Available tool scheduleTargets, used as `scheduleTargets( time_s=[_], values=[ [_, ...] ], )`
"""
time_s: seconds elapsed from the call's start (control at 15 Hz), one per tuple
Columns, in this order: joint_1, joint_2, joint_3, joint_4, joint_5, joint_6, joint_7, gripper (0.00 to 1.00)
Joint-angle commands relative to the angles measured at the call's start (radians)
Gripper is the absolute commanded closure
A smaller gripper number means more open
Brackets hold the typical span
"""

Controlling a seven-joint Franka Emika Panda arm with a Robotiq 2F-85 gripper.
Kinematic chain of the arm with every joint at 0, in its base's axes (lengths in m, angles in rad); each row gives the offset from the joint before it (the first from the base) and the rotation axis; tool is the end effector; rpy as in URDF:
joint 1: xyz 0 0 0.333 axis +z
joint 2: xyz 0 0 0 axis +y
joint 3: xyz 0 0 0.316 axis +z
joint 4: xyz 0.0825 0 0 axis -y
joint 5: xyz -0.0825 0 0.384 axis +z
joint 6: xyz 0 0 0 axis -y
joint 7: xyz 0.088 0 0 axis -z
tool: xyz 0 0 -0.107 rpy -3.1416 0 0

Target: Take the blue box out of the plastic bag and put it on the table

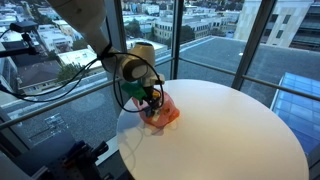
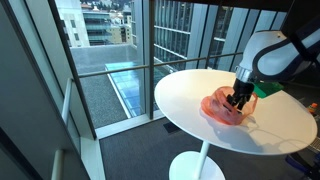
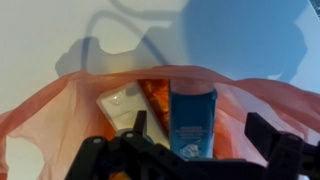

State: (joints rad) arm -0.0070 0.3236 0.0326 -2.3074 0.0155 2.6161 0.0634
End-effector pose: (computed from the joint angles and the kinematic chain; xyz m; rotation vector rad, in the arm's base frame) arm 0.5246 0.0135 0.2034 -3.1230 0.0826 0.0243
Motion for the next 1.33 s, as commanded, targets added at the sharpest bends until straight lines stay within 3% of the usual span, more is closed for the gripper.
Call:
scheduleTargets(
  time_s=[0.0,0.13,0.6,1.27],
  values=[
    [-0.004,0.037,0.0,0.038,0.018,0.007,-0.039,0.0],
    [-0.003,0.044,-0.001,0.042,0.014,0.008,-0.041,0.27],
    [0.0,0.006,-0.005,0.032,0.008,-0.01,-0.036,0.82],
    [0.008,-0.181,-0.028,-0.029,-0.022,-0.109,-0.009,0.82]
  ],
)
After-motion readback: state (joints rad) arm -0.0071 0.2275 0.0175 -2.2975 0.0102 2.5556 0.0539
